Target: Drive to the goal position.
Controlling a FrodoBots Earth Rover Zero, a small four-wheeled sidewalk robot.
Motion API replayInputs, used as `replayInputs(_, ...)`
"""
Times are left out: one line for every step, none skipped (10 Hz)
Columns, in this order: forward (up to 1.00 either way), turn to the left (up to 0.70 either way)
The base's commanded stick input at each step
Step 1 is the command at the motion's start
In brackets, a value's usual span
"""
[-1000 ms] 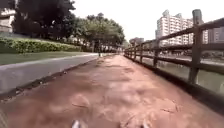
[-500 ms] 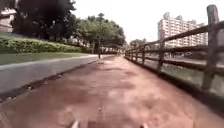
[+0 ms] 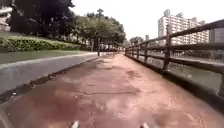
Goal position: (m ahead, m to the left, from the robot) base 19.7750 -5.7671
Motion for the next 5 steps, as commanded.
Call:
replayInputs(0.70, 0.00)
replayInputs(0.70, 0.00)
replayInputs(0.70, 0.00)
replayInputs(0.70, 0.00)
replayInputs(0.70, 0.00)
